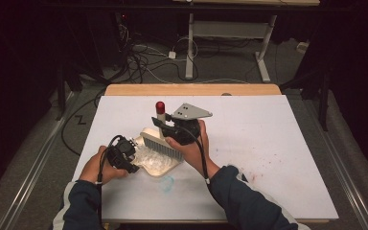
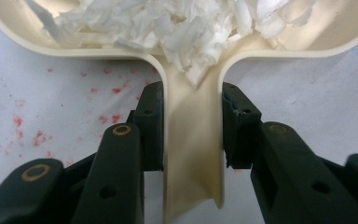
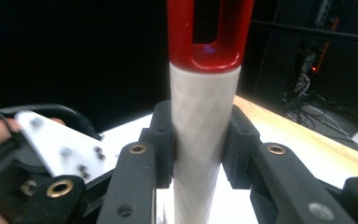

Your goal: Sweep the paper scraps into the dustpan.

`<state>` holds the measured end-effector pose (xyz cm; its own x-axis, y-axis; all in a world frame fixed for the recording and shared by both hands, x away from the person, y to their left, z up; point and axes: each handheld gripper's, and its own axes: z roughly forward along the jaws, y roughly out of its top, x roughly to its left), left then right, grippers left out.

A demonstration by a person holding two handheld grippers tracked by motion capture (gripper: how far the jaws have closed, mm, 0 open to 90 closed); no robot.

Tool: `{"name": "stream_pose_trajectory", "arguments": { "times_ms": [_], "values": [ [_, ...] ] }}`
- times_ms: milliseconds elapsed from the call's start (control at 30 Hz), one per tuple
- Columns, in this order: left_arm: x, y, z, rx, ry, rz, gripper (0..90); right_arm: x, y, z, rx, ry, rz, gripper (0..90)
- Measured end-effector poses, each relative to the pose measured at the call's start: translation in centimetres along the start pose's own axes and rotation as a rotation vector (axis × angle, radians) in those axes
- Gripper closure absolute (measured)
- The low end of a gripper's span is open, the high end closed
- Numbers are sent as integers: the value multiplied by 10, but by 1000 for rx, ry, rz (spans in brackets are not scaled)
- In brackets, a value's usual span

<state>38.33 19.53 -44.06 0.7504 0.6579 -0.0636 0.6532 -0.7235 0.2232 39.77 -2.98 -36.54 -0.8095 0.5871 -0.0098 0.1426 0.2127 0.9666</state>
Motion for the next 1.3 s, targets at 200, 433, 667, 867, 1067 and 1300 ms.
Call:
{"name": "stream_pose_trajectory", "arguments": {
  "times_ms": [200, 433, 667, 867, 1067, 1300],
  "values": [
    [-1, -1, 0, 4, -1, 7, 630, -6, 20, -18, -55, -53, -39, 700],
    [-3, -2, -1, 12, 7, 20, 630, -33, 24, -52, -65, -196, -70, 700],
    [-8, -2, -3, 23, 9, 32, 630, -60, -8, -89, 12, -331, -43, 700],
    [-18, 2, -2, 36, 7, 59, 630, -58, -27, -103, 63, -349, -19, 699],
    [-24, 8, -4, 50, 27, 74, 630, -42, -31, -98, 81, -308, -56, 700],
    [-25, 11, 0, 56, 26, 77, 630, -11, -28, -81, 92, -214, -91, 698]
  ]
}}
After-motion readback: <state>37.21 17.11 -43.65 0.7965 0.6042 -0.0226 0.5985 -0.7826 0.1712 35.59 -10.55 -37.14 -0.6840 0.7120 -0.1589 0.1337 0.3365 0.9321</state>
